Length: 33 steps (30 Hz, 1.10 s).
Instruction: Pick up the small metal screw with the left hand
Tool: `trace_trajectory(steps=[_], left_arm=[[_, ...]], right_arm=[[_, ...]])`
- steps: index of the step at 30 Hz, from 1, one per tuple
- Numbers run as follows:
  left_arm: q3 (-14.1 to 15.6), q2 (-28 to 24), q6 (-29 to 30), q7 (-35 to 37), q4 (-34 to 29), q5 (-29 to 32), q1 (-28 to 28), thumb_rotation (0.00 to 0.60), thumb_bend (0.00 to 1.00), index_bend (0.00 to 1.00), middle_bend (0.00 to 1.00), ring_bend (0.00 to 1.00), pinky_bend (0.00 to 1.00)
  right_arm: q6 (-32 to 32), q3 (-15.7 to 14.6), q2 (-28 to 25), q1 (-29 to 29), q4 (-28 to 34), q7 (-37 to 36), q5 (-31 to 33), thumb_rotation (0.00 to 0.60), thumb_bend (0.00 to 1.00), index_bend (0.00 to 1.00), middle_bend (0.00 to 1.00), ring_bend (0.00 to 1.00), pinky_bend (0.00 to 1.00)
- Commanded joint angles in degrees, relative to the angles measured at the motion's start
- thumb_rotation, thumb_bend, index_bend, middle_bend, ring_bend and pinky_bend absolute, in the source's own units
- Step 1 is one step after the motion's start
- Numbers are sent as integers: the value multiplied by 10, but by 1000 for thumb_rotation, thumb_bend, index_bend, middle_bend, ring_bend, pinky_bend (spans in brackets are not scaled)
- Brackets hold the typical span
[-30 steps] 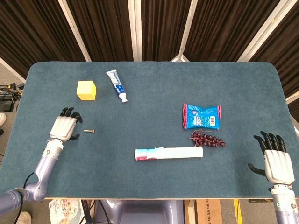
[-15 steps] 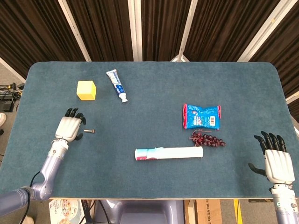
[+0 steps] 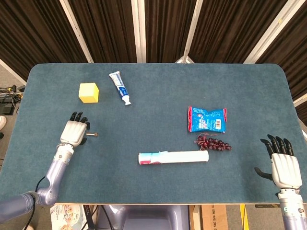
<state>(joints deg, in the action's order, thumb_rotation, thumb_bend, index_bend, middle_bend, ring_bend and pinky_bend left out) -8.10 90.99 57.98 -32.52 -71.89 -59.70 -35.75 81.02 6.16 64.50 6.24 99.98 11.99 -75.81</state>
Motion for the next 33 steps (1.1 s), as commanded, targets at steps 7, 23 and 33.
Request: trace_trajectory(steps=[7,23,33], left_arm=[[2,16,14,-29,6,7,-5,600,398,463,229,64,52],[2,44,24,-75,18,29,-10,600,428,495,232,64,52],[5,53,38,-107,20,32,-12,600,458,537,237,64,52]], right_arm=[[-2,1,1,1,-1,0,4,600,153,206,115,66,0],[-4,1,0,2,-3,-5,4,600,154,206,115,66,0],[-5,1,0,3,-4,-7,4,600,154,206,115,66,0]])
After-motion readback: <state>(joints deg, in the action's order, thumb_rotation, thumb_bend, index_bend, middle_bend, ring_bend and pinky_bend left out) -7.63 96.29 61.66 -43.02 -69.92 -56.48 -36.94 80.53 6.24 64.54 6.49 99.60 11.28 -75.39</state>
